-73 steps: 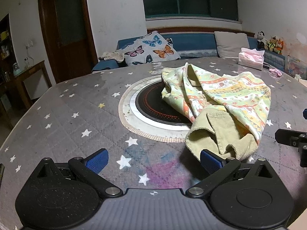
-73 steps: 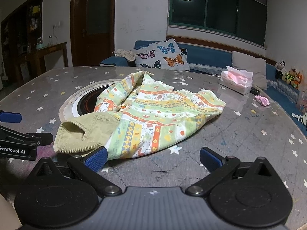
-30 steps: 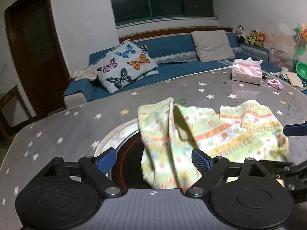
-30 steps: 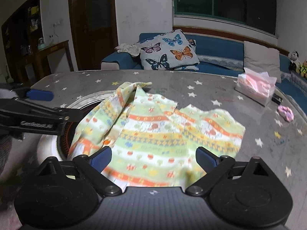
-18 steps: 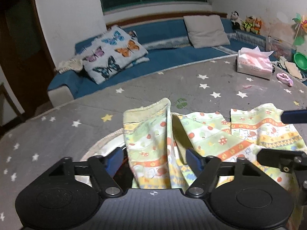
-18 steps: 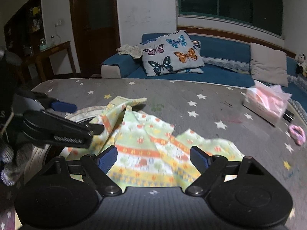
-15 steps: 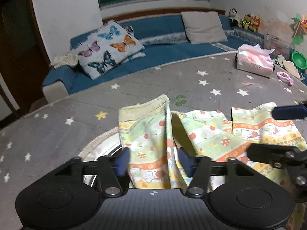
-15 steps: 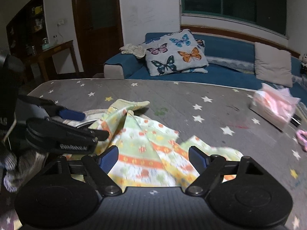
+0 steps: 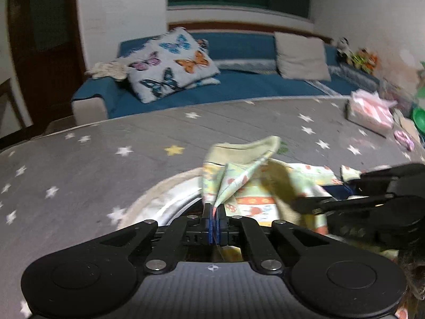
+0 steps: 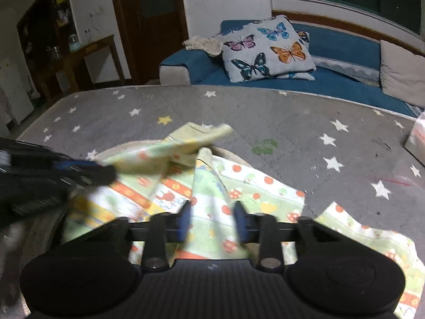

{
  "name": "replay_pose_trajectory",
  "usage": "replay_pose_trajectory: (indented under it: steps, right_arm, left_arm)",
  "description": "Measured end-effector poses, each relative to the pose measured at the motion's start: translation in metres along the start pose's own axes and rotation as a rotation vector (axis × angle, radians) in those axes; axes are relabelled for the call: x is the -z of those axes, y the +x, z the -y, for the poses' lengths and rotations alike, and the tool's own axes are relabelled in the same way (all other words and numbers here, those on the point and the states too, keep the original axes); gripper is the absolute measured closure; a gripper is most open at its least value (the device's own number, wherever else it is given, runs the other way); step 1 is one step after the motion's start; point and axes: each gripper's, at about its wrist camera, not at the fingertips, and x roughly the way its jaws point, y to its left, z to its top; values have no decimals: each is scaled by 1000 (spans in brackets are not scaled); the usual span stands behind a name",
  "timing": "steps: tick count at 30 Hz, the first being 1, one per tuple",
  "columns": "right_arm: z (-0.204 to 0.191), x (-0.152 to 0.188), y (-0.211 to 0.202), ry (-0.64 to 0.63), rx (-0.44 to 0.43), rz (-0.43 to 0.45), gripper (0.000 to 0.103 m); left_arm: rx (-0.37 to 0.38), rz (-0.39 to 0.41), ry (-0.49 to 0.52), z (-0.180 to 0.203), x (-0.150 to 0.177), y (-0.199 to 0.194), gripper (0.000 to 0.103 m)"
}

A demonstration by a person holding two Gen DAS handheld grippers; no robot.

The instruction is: Fold clothes

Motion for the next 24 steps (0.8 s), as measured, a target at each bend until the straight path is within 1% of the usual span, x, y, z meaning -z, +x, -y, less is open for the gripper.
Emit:
replay_pose_trajectory:
  steps: [2,5,8,10,13,20,24]
  right_arm:
    - [5,3,-11,23,0,15,96]
    - [16,8,-39,50,29,63,97]
    - [29,15,-72,69,73,106,98]
    - [39,22,-95,89,101,134,98]
    - [57,36,-130,127,144,179,98]
    - [91,85,-210,222,244,262,98]
    - [110,120,-251,268,312,285,98]
  left_arm:
    - [-22,23,-25,-13,4,-11,101]
    - [-76,51,-69,-34,14,-30,101]
    - [-112,75,-135,-58,26,-54,101]
    - [-157,83,-182,-70,35,-72,101]
    - [-191,97,-232,-85,53,-99,102]
    - [-250,84,-318,-102,105,-154,102]
    - [-269,84,-354,-105,131,-185,102]
